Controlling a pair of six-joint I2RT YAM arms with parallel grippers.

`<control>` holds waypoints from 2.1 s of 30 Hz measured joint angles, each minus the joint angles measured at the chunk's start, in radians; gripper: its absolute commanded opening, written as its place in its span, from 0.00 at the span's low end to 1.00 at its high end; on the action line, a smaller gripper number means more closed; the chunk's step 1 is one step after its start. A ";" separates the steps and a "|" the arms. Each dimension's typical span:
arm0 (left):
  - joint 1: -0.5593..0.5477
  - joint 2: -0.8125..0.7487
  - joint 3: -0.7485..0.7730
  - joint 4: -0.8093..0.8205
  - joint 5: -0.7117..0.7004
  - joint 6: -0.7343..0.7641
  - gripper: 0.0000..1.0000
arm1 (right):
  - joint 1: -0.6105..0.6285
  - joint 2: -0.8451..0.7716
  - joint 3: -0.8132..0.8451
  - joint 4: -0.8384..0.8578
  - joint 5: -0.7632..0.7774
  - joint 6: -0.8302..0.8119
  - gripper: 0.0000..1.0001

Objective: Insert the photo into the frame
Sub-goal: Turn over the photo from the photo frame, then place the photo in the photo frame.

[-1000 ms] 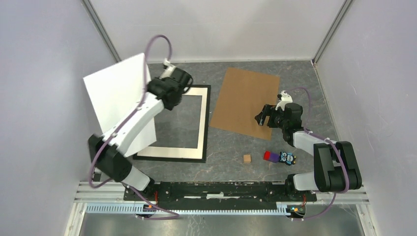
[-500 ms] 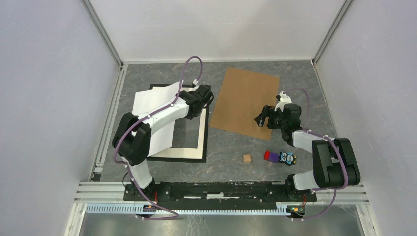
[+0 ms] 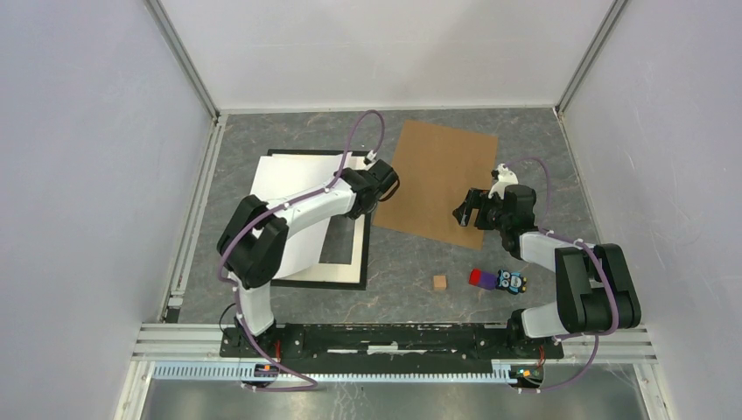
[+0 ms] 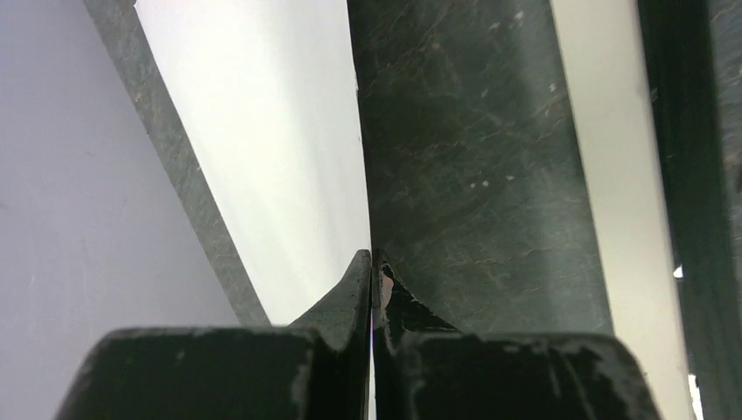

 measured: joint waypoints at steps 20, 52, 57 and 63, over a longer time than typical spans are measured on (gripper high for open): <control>0.002 0.110 0.164 -0.027 0.127 -0.039 0.02 | 0.000 0.018 0.000 0.003 -0.002 0.000 0.88; 0.018 0.150 0.202 -0.061 0.217 -0.113 0.96 | 0.000 0.044 0.002 0.031 -0.014 0.000 0.87; 0.018 0.082 0.201 -0.071 0.282 -0.115 1.00 | 0.001 0.051 0.008 0.031 -0.008 0.000 0.87; 0.018 -0.076 0.183 -0.064 0.319 -0.119 1.00 | 0.040 0.051 0.033 -0.013 0.069 -0.010 0.88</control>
